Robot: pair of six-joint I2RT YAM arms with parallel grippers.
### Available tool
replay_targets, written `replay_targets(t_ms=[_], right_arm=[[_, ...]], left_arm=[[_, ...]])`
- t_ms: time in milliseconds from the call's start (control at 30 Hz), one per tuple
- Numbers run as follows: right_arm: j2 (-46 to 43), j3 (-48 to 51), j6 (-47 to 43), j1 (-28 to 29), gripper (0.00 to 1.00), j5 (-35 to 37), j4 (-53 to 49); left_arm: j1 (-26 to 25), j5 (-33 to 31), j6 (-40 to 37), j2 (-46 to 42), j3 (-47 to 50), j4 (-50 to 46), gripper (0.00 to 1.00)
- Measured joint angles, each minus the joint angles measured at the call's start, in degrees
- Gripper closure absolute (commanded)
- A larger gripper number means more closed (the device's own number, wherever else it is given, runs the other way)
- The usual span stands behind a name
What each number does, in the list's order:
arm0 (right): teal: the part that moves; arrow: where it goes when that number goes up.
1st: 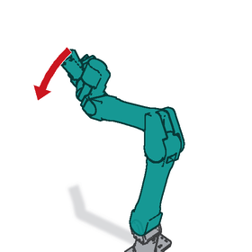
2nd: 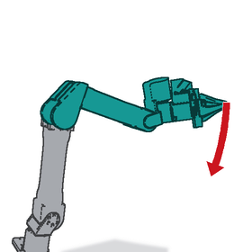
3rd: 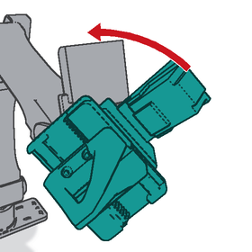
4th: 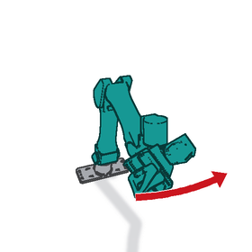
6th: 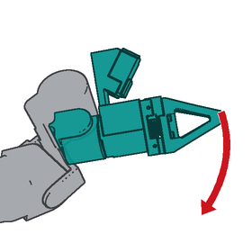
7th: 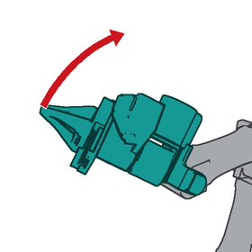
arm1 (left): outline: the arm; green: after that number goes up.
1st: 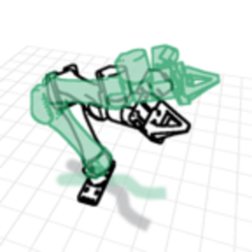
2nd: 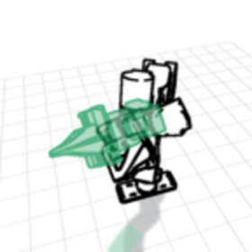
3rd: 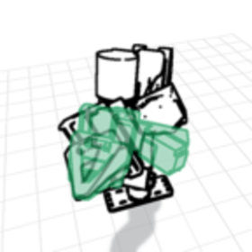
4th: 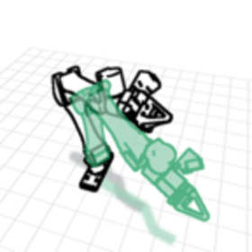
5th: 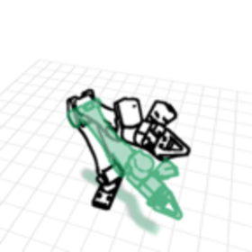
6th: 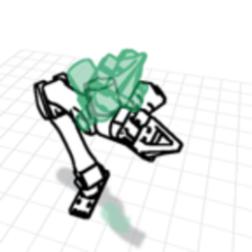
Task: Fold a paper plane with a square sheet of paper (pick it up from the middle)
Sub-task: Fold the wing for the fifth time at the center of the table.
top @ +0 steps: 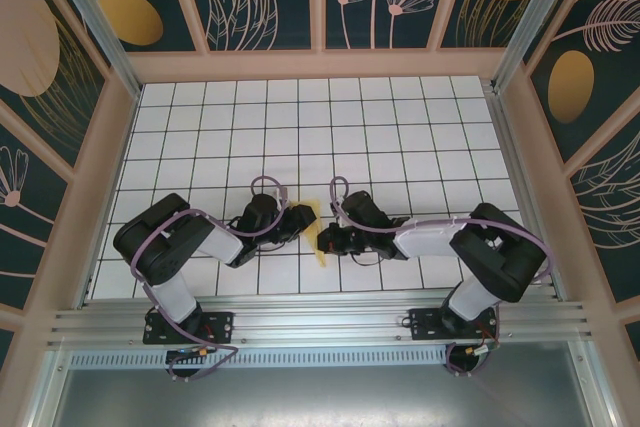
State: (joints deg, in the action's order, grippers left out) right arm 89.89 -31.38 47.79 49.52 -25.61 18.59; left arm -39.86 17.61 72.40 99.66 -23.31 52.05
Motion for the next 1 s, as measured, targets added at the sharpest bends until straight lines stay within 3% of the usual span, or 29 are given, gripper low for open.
replay_targets(t_ms=[467,1000], right_arm=[[3.23,5.05,1.7,-0.85,0.98,-3.04,8.68],[0.22,3.76,2.27,1.11,0.96,-4.55,6.23]], left_arm=[[0.0,0.0,-0.26,0.0,-0.26,-0.59,0.63],[0.0,0.17,-0.33,-0.02,-0.7,-1.33,0.63]])
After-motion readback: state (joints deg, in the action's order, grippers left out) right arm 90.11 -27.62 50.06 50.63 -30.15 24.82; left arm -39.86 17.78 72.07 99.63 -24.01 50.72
